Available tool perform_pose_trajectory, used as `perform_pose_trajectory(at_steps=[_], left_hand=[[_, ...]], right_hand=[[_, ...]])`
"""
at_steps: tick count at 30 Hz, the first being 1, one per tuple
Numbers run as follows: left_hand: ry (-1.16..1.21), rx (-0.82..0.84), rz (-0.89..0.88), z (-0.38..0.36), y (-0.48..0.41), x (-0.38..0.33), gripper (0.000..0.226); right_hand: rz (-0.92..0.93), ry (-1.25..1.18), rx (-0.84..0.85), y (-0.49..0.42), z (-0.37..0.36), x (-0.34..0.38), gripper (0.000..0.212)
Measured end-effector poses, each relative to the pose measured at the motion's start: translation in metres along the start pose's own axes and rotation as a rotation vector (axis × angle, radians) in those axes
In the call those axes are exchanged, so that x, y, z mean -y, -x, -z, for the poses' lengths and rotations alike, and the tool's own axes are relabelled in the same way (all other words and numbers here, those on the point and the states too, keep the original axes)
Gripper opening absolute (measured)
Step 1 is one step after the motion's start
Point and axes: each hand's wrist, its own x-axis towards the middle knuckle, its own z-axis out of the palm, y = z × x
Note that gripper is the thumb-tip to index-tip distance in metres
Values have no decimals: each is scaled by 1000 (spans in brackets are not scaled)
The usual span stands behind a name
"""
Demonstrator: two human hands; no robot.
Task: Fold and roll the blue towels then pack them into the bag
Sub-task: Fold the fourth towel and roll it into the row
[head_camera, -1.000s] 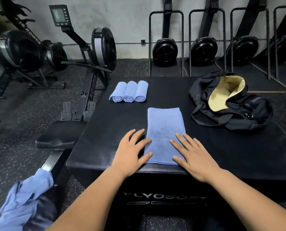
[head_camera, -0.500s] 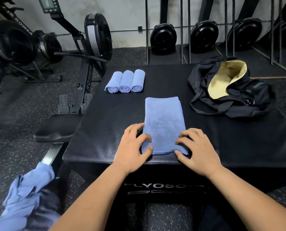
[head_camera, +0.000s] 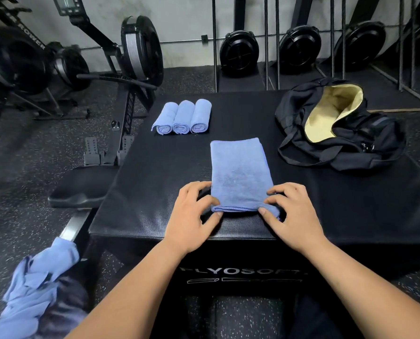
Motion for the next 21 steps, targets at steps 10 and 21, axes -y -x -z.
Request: perform_pose_trajectory(at_steps=[10,21], left_hand=[[99,-78,182,-8,-4,11,15],[120,-124,296,-7,-7,8,14]], right_hand=[[23,20,-57,3,0,2,14],[-281,-113,-108,-4,4,2,19]])
